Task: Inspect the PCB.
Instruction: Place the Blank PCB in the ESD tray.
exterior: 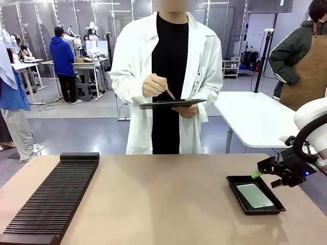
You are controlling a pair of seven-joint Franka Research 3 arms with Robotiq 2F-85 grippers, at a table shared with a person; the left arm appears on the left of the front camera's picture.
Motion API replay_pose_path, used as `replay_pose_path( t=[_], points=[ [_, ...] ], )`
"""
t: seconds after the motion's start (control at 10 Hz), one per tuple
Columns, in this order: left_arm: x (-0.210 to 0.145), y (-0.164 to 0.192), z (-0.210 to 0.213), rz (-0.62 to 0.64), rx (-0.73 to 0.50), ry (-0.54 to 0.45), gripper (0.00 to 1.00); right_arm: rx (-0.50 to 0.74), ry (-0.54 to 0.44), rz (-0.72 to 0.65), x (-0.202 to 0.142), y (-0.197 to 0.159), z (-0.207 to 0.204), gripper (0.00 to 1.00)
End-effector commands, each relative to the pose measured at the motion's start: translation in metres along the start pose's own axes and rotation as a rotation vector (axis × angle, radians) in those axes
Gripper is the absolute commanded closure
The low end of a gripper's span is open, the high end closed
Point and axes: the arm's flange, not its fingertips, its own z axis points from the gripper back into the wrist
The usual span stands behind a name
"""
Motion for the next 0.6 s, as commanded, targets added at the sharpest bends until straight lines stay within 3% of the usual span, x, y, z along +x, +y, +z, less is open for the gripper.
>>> replay_pose_path(
  t=[0.0, 0.2, 0.3, 0.5],
  points=[
    [0.001, -0.006, -0.001, 0.015, 0.003, 0.003, 0.0, 0.002, -0.004, 0.016, 0.0, 0.001, 0.0, 0.0],
    [0.001, -0.006, -0.001, 0.015, 0.003, 0.003, 0.0, 0.0, 0.0, 0.0, 0.0, 0.0, 0.0, 0.0],
    [0.001, -0.006, -0.001, 0.015, 0.003, 0.003, 0.0, 0.113, 0.036, -0.072, -0.002, 0.096, 0.105, 0.0],
    [0.001, -0.006, -0.001, 0.015, 0.003, 0.003, 0.0, 0.217, 0.1, -0.133, 0.014, 0.107, 0.153, 0.0]
  ],
)
